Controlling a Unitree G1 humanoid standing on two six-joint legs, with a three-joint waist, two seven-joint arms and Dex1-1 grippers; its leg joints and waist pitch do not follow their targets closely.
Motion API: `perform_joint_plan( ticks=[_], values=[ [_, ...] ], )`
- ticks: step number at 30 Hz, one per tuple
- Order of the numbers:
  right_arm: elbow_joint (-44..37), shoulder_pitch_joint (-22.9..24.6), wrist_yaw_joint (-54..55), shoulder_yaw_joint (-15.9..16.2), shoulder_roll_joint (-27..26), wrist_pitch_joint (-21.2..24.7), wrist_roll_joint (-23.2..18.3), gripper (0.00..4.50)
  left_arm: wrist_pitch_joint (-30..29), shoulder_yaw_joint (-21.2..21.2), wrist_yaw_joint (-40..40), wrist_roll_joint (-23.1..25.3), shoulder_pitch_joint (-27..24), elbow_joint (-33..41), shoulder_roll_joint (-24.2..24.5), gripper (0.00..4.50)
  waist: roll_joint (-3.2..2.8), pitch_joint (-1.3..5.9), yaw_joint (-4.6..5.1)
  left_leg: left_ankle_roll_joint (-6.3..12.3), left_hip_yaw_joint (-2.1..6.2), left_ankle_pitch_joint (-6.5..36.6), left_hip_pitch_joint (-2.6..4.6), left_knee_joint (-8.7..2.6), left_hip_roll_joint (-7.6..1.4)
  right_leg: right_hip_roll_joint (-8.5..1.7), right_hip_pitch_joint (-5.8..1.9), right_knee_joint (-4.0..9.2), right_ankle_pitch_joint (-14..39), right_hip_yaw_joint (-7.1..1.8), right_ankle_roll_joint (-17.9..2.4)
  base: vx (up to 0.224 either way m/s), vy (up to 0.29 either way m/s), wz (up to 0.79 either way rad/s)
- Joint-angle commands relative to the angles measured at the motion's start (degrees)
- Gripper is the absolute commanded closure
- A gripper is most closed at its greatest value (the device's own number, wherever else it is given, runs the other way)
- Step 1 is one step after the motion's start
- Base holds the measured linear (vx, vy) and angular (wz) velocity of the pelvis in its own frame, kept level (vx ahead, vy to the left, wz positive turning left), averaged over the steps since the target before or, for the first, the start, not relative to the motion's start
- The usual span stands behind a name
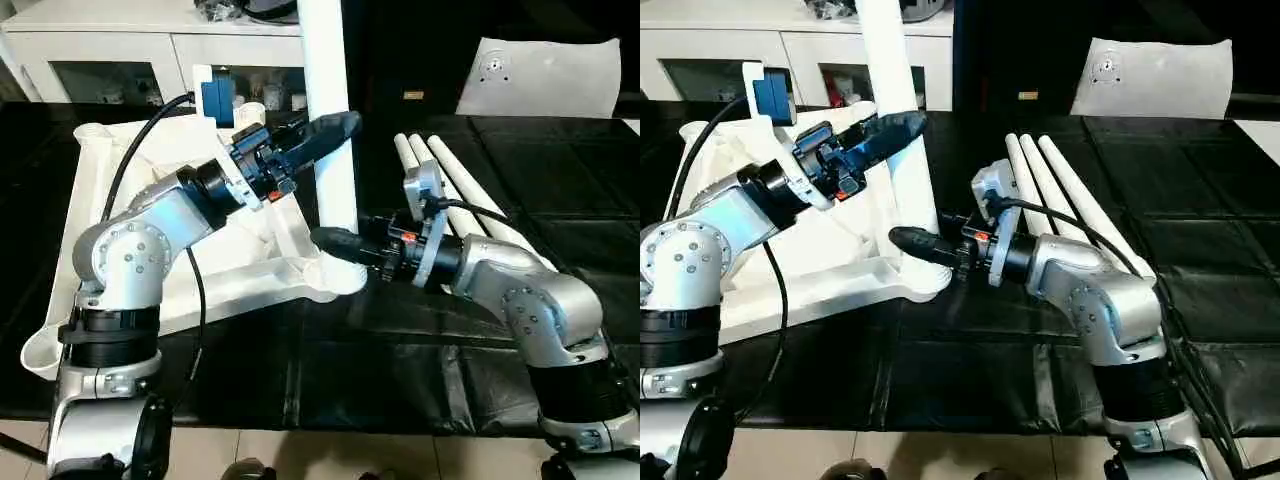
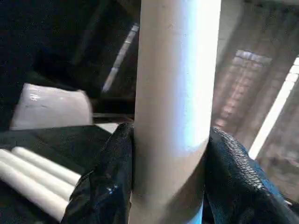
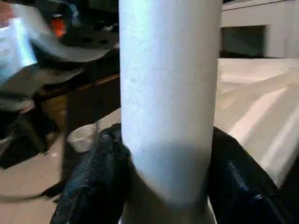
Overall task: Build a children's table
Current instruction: Pick table leg
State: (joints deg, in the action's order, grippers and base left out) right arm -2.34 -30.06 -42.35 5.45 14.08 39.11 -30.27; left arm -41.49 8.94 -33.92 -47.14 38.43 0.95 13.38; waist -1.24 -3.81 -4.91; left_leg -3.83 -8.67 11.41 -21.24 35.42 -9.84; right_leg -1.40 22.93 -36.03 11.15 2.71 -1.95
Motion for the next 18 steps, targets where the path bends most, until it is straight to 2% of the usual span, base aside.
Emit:
perform_joint_plan(
  ticks=[1,2,3,6,9,10,11,15,16,17,18],
  values=[
    [1.23,-1.85,3.66,-1.83,-0.54,-1.96,1.82,1.8,2.3,0.46,4.08,3.66,0.81,-0.6,-0.2,2.69,0.3,4.25,-0.04,-0.14,0.49,4.66,0.14,-3.62,-2.32,-5.55,-3.46,5.06,15.18,-3.09,-6.35,0.0,0.0,0.0],
    [1.41,-2.05,4.4,-1.67,-0.81,-2.35,2.4,1.68,3.0,0.21,4.98,4.83,0.99,-0.65,-0.12,2.69,0.3,4.25,-0.04,-0.14,0.49,4.66,0.14,-3.62,-2.32,-5.55,-3.46,5.06,15.18,-3.09,-6.35,0.0,0.0,0.0],
    [1.78,-2.51,6.25,-1.05,-1.35,-3.19,4.05,1.56,4.26,-0.36,7.25,7.34,1.43,-0.66,-0.1,2.69,0.67,4.22,0.06,-0.23,0.55,4.48,0.06,-3.78,-2.46,-5.46,-3.42,4.98,14.32,-3.07,-5.95,0.0,0.0,0.0],
    [2.3,-3.48,10.61,-0.3,-3.4,-3.98,6.62,1.42,5.05,-2.81,10.26,11.92,1.74,0.75,0.8,2.69,0.45,4.24,0.02,-0.54,0.62,3.99,0.16,-3.83,-2.51,-5.58,-3.3,4.72,13.43,-3.13,-5.76,0.0,0.0,0.0],
    [3.54,-4.26,14.79,-0.23,-5.83,-4.26,8.25,1.12,4.95,-3.64,12.91,13.5,1.51,2.33,0.11,2.69,0.27,4.38,0.14,-0.81,0.58,3.48,0.12,-3.77,-2.54,-5.67,-3.28,4.38,10.8,-3.24,-7.02,0.0,0.0,0.0],
    [4.86,-4.78,17.92,0.46,-8.06,-4.45,9.59,1.03,4.85,-4.19,16.25,15.2,1.35,3.23,-0.98,2.69,0.43,4.38,0.14,-0.88,0.58,3.26,0.02,-3.76,-2.58,-5.75,-3.38,4.24,9.97,-3.23,-7.38,0.0,0.0,0.0],
    [5.26,-4.88,19.06,0.79,-8.97,-4.57,10.01,1.03,5.36,-4.98,17.79,16.92,1.3,3.63,-1.23,2.69,0.48,4.35,0.11,-0.95,0.55,3.23,0.02,-3.74,-2.5,-5.73,-3.37,4.31,9.92,-3.2,-7.45,0.0,0.0,0.0],
    [5.46,-4.86,20.13,1.24,-10.06,-4.45,10.4,1.03,5.9,-5.18,20.31,18.41,1.32,3.98,-2.31,2.69,0.34,4.31,0.05,-1.02,0.53,3.82,0.05,-3.8,-2.5,-5.68,-3.29,4.38,10.08,-3.28,-6.75,0.0,0.0,0.0],
    [5.83,-4.91,21.16,1.4,-10.98,-4.41,10.79,1.03,5.91,-5.79,21.91,19.51,1.41,4.53,-3.11,2.69,0.74,4.31,0.0,-1.0,0.52,3.71,0.05,-3.85,-2.58,-5.78,-3.35,4.28,9.86,-3.3,-6.79,0.0,0.0,0.0],
    [6.21,-4.93,21.97,1.47,-11.87,-4.38,11.09,1.03,5.83,-6.17,23.09,20.21,1.41,4.9,-3.83,2.69,0.53,4.29,-0.03,-1.0,0.56,3.83,0.06,-3.88,-2.64,-5.84,-3.27,4.29,9.92,-3.3,-6.82,0.0,0.0,0.0],
    [6.32,-4.94,22.14,1.5,-12.06,-4.4,11.17,1.03,5.83,-6.28,23.3,20.37,1.38,4.99,-3.95,2.69,0.68,4.24,0.12,-1.0,0.53,3.87,-0.01,-3.89,-2.68,-5.81,-3.28,4.36,9.9,-3.3,-6.8,0.0,0.0,0.0]
  ],
)
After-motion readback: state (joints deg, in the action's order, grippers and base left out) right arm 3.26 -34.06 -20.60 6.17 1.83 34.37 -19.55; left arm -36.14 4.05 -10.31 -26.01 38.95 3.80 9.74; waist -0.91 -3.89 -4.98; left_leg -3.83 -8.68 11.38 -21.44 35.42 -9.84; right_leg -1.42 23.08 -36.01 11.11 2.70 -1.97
